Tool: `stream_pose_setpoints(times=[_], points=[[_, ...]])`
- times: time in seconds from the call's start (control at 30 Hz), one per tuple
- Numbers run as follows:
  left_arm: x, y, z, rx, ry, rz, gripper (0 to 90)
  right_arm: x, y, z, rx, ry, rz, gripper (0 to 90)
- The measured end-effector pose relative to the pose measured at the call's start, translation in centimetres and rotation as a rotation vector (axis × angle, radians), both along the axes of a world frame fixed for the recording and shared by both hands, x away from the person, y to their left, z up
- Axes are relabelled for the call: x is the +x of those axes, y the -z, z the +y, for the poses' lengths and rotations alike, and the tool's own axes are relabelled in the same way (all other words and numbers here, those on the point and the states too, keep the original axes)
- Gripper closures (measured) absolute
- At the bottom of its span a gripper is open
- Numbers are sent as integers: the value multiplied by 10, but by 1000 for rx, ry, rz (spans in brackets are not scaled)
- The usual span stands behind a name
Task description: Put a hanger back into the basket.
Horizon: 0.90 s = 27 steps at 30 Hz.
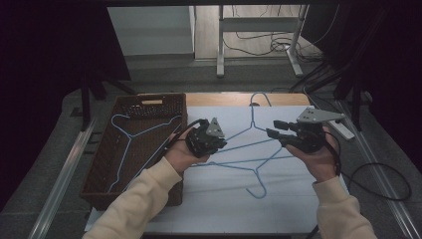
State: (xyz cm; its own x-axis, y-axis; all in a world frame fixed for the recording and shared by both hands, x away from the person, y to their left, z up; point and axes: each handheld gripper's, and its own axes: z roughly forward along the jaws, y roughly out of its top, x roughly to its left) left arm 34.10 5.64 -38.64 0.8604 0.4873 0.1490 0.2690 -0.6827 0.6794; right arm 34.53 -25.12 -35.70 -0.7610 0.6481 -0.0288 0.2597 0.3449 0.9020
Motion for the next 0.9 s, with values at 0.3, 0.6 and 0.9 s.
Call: stream_pose_setpoints(times=[0.3, 0.6, 0.9], points=[[-4, -22, 41, -133, -144, 23, 872, -12, 16, -9, 35, 26, 11, 387], [-21, -35, 96, -233, -243, -8, 873, -12, 54, -17, 6, 73, 103, 311], [-39, -26, 152, -287, -340, -8, 873, -15, 77, -25, -8, 93, 151, 301]])
